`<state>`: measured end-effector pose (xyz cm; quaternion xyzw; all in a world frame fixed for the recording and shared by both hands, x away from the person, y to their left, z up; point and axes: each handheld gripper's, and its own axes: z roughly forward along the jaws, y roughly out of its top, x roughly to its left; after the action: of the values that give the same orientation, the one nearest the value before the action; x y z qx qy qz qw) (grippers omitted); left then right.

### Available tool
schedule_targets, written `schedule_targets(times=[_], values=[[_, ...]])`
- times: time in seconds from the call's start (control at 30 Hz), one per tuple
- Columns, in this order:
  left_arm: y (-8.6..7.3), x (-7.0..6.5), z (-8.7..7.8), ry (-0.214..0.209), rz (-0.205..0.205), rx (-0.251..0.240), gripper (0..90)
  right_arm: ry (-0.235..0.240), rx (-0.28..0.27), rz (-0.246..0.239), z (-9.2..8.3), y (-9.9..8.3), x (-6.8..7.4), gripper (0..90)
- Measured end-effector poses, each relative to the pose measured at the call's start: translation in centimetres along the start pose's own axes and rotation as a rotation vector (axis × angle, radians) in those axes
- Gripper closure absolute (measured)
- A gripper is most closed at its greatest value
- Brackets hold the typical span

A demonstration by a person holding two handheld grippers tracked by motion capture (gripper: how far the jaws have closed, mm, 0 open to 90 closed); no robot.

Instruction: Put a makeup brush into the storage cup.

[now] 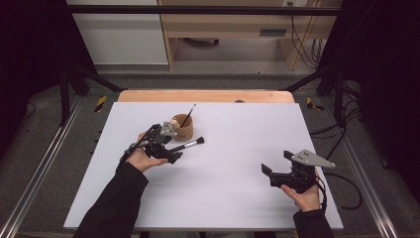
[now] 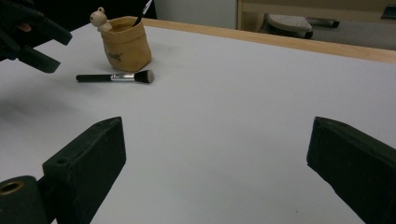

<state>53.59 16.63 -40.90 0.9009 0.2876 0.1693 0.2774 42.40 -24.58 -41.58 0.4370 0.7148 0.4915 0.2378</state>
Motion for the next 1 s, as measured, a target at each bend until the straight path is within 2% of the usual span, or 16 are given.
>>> schedule_targets(times=[0.1, 0.2, 0.37, 0.5, 0.73, 0.83, 0.93, 1.0], values=[[0.3, 0.0, 0.6, 0.002, 0.018, 0.032, 24.2, -0.002, 0.001, 0.001, 0.0, 0.0, 0.0, 5.2], [0.5, 0.1, 1.2, 0.009, 0.02, 0.043, 26.3, 0.0, 0.0, -0.002, 0.0, 0.0, 0.0, 5.2], [0.7, 0.5, 1.9, 0.0, 0.009, 0.051, 32.5, 0.001, 0.006, -0.001, 0.1, -0.1, 0.0, 5.2], [0.6, 0.8, 2.8, 0.0, 0.012, 0.088, 34.8, 0.001, 0.003, -0.001, 0.1, -0.1, 0.0, 5.3], [0.5, 1.1, 4.3, 0.0, -0.003, 0.111, 38.2, 0.006, 0.006, -0.001, 0.1, -0.1, 0.0, 5.2], [0.5, 1.1, 4.9, 0.0, 0.003, 0.128, 41.4, 0.006, 0.007, -0.001, 0.1, -0.1, 0.0, 5.2], [0.5, 1.1, 5.3, -0.002, -0.012, 0.123, 45.0, 0.006, 0.007, 0.0, 0.1, -0.1, 0.0, 5.3], [0.5, 1.3, 5.5, -0.001, -0.005, 0.134, 46.9, 0.005, 0.007, -0.002, 0.1, -0.1, 0.0, 5.2]])
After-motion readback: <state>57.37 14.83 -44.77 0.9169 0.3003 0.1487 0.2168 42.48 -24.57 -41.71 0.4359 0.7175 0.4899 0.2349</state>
